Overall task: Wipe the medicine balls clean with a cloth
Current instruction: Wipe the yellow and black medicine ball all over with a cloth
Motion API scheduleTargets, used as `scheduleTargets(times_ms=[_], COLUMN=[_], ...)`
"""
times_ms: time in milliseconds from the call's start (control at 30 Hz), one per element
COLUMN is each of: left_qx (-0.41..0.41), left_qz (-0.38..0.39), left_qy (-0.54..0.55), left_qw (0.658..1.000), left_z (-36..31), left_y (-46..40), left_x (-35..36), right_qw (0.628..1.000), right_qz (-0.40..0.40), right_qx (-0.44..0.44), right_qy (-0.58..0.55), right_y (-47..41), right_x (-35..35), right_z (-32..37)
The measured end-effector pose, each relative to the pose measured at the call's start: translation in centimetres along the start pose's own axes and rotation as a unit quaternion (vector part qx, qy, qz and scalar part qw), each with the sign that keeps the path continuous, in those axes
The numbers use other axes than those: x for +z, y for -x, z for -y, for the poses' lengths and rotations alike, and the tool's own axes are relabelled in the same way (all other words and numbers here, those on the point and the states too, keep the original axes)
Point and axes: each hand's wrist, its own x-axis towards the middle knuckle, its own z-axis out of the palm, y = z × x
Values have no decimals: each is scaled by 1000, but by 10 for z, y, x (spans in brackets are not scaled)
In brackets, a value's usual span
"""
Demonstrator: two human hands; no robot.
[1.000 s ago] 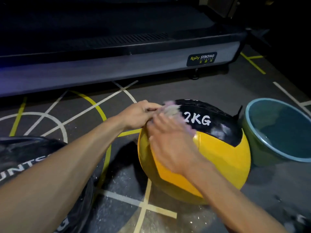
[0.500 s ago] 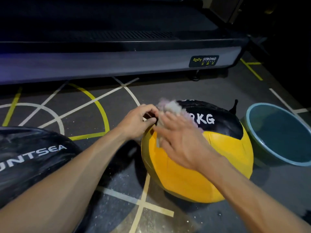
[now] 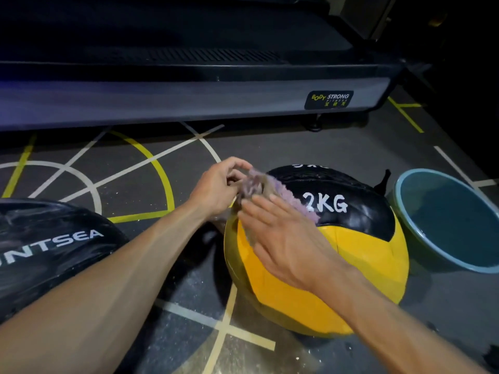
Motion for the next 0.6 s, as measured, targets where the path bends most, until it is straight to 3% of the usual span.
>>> scheduleTargets(times_ms=[67, 100, 200, 267, 367, 433, 467, 533, 600], left_qx=[-3, -3, -14, -27, -26, -31, -30, -14, -9], left_qz=[12, 14, 21, 31, 45, 59, 67, 68, 52], left_qy=[-6, -12, 6, 36, 41, 10, -7, -42, -87], left_qw=[1000, 1000, 1000, 998, 998, 998, 997, 997, 995], left_z=[3, 4, 3, 0, -6, -11, -13, -12, -9], left_y=[0, 1, 2, 0, -5, -8, -9, -9, -9], left_x=[-3, -4, -4, -3, -5, -9, -11, -13, -13], right_qw=[999, 998, 963, 948, 991, 996, 994, 997, 997], right_qz=[7, -18, -125, -144, -59, 36, 55, 9, -53], right_qx=[-28, 2, 208, 257, 122, -30, -65, -73, 25], right_qy=[-39, -61, -118, -121, -3, 77, 71, 6, -45], right_y=[21, 28, 32, 13, -12, -7, 1, 17, 42], right_x=[-2, -3, -11, -13, 11, 36, 41, 34, 20], right_z=[-15, -28, -54, -38, 22, 51, 53, 33, 4])
